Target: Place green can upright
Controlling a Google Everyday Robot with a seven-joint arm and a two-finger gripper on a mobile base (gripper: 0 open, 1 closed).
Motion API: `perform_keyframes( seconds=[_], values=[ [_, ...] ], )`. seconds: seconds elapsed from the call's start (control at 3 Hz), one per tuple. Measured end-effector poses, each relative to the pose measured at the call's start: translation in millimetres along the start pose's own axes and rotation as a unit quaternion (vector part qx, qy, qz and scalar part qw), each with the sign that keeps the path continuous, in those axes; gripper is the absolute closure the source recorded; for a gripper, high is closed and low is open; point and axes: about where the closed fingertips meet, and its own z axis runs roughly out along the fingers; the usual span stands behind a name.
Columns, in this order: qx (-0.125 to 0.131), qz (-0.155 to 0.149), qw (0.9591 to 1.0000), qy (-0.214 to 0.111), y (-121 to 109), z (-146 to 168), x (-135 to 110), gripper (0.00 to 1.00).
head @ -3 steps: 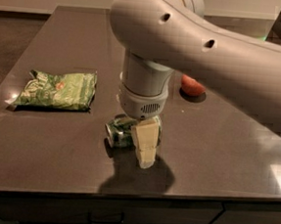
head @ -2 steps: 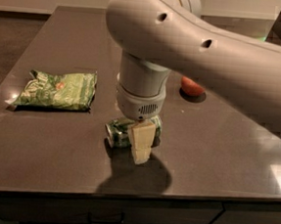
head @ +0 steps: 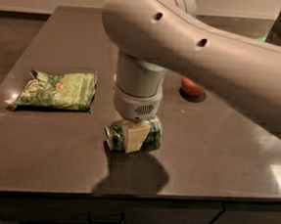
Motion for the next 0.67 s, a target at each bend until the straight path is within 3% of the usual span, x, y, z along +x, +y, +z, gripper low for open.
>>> perform_keyframes(
  seconds=[0.33, 0.67],
  values=[
    [0.023, 0.049, 0.9978, -0.038, -13, -21, 8, 0.95],
    [0.06, 0.098, 0.9884, -0.099, -30, -55, 12, 1.0]
  ],
)
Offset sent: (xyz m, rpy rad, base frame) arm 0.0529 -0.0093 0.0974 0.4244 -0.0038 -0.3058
